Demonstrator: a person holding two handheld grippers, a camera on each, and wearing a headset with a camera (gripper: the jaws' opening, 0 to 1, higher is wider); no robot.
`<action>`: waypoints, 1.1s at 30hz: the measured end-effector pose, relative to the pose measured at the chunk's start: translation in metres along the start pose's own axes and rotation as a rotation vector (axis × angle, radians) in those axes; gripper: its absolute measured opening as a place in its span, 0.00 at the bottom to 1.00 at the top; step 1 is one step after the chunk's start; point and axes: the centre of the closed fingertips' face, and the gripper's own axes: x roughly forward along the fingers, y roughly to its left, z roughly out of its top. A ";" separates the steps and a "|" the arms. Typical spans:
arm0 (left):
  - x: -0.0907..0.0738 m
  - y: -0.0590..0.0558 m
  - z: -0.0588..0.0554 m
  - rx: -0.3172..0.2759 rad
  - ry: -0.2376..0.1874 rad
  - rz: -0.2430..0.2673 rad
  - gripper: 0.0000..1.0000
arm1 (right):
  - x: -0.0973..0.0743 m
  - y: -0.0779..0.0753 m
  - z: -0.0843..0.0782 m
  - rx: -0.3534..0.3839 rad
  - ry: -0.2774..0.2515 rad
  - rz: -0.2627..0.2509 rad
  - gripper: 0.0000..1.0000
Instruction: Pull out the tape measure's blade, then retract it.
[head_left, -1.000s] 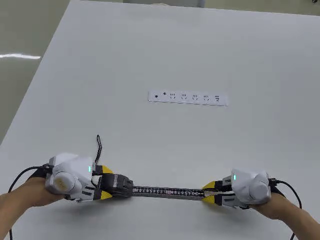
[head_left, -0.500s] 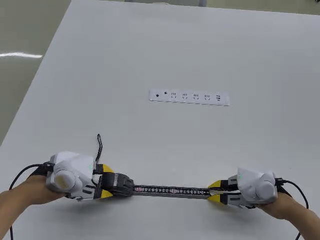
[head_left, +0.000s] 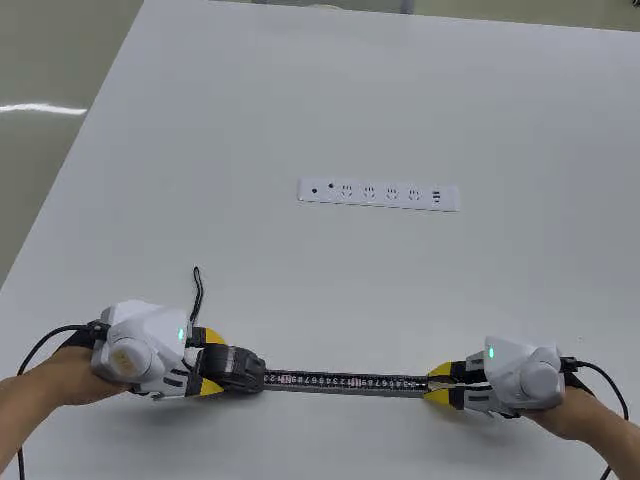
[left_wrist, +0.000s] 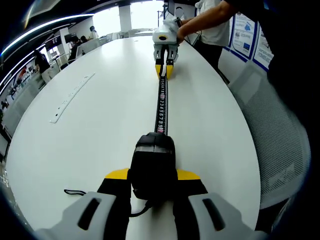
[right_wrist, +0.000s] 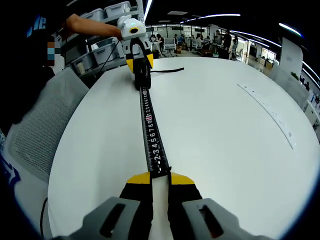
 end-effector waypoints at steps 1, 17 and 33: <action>0.000 0.000 0.000 -0.001 0.001 -0.002 0.27 | 0.000 0.000 0.000 0.004 -0.003 0.001 0.07; 0.000 -0.001 -0.001 0.004 0.001 0.013 0.28 | 0.000 -0.002 0.000 0.009 -0.009 -0.016 0.08; 0.000 -0.002 0.000 0.050 0.022 0.012 0.29 | 0.001 0.001 0.000 -0.032 0.045 -0.041 0.11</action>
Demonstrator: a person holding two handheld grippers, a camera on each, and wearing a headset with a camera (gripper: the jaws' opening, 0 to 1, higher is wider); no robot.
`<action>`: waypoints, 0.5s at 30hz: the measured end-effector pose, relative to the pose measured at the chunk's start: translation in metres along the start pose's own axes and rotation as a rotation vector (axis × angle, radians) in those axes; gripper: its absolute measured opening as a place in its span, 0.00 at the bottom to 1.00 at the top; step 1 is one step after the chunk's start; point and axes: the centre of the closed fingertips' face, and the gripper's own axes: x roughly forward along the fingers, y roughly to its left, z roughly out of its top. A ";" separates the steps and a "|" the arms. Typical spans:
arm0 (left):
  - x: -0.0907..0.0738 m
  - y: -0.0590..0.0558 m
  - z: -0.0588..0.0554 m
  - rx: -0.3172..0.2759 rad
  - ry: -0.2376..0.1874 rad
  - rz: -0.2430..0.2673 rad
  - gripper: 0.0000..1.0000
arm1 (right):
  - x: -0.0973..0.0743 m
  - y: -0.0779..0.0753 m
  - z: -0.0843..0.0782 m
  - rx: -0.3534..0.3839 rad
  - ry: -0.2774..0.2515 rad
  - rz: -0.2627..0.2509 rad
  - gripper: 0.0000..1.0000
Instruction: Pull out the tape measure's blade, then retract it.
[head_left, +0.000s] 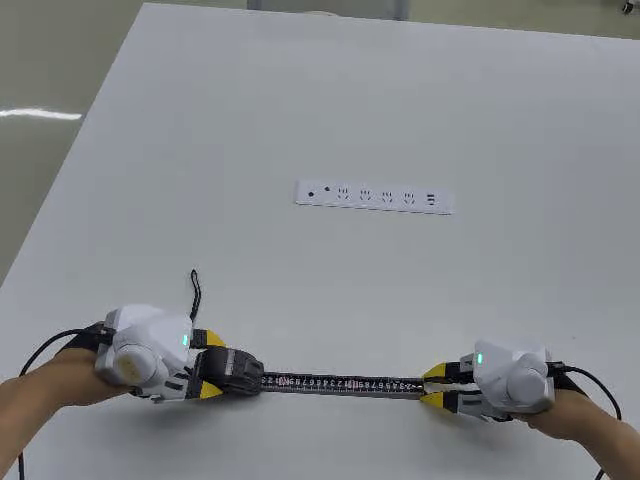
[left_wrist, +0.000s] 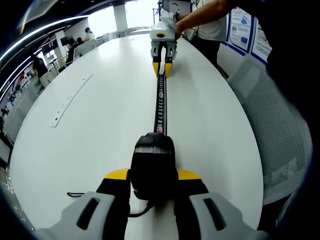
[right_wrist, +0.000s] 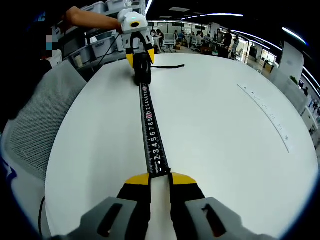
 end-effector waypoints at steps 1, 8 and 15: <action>0.000 0.000 0.000 0.000 0.001 0.000 0.30 | 0.000 0.000 -0.002 0.003 0.002 -0.001 0.12; -0.001 0.000 0.000 -0.011 0.002 0.000 0.30 | -0.003 0.002 -0.003 0.010 0.014 -0.004 0.18; -0.005 0.006 0.004 -0.023 -0.015 0.029 0.37 | -0.009 0.002 -0.004 0.013 0.017 -0.034 0.20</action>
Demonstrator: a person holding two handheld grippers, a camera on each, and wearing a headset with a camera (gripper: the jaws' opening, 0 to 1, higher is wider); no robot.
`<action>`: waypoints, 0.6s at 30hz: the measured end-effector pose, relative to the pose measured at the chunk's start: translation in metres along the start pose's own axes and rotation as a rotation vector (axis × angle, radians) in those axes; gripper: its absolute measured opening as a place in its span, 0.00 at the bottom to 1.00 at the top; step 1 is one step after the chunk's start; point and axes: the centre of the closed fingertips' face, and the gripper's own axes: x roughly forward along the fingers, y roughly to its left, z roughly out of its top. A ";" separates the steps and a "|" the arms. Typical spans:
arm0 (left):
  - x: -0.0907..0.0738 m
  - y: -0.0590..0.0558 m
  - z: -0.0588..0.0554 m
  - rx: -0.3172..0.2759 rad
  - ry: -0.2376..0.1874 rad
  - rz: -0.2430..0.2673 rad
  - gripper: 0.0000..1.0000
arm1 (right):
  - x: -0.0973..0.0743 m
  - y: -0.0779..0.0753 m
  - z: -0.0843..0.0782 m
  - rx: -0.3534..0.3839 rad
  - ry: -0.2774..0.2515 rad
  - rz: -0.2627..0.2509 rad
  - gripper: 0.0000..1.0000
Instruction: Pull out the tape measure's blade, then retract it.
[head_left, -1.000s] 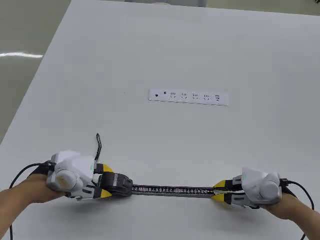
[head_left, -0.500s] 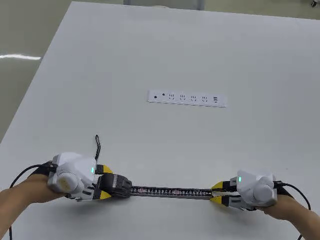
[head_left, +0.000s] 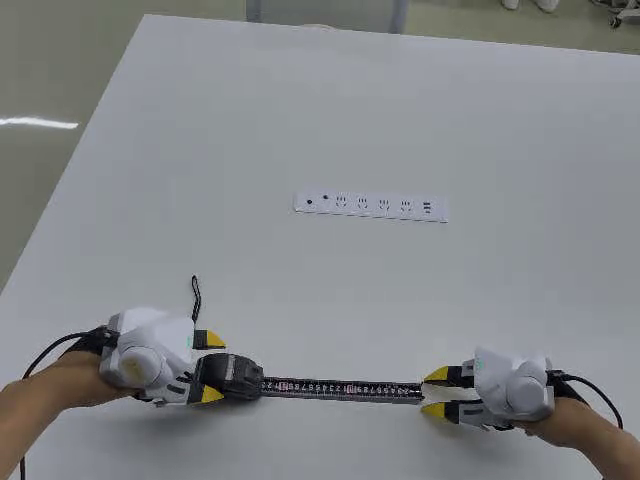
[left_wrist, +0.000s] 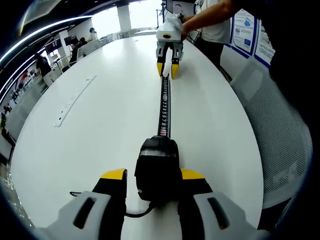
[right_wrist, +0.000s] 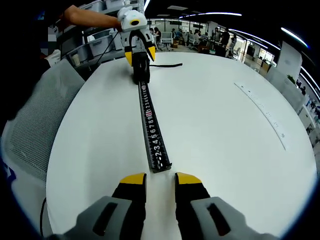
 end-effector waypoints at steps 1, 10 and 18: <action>-0.001 0.001 0.002 -0.004 -0.005 0.004 0.38 | -0.002 0.000 -0.001 0.002 0.001 -0.007 0.21; -0.013 -0.001 0.007 -0.034 -0.027 0.028 0.40 | -0.014 0.004 0.001 0.037 -0.011 -0.045 0.24; -0.024 -0.011 0.004 -0.087 -0.038 0.050 0.44 | -0.023 0.007 0.003 0.083 -0.028 -0.089 0.28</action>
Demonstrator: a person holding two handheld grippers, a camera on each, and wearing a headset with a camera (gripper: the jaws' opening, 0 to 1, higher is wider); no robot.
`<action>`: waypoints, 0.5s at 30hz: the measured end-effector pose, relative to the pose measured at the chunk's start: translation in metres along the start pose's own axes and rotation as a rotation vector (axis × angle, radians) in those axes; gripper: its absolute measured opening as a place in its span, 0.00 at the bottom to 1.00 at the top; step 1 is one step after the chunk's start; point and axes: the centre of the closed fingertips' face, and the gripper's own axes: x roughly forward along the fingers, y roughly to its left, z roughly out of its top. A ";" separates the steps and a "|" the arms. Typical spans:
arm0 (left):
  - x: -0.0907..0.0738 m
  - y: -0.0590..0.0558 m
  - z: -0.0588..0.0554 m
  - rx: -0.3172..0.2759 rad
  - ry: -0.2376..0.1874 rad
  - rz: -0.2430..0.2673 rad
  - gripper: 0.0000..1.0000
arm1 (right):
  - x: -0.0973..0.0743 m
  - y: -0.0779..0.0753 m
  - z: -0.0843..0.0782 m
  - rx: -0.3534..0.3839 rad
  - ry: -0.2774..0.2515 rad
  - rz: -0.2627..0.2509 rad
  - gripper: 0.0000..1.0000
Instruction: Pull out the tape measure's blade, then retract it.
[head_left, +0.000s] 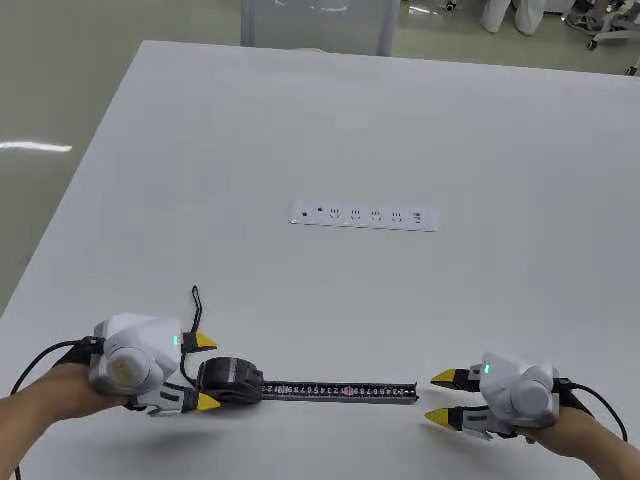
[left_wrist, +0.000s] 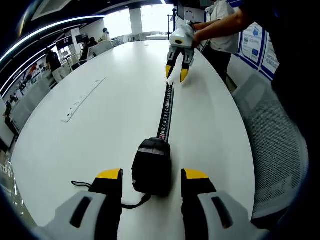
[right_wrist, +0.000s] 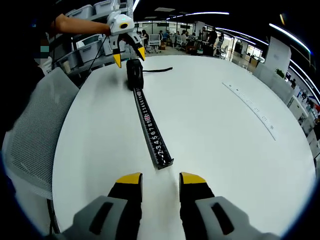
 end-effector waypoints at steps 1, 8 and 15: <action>-0.001 -0.001 0.000 -0.007 -0.002 0.003 0.45 | -0.001 0.001 0.000 0.004 -0.001 -0.003 0.28; -0.007 -0.011 -0.007 -0.071 -0.022 0.031 0.49 | -0.011 0.005 0.001 0.056 -0.018 -0.043 0.32; -0.013 -0.023 -0.010 -0.140 -0.044 0.072 0.54 | -0.021 0.013 0.000 0.104 -0.034 -0.085 0.39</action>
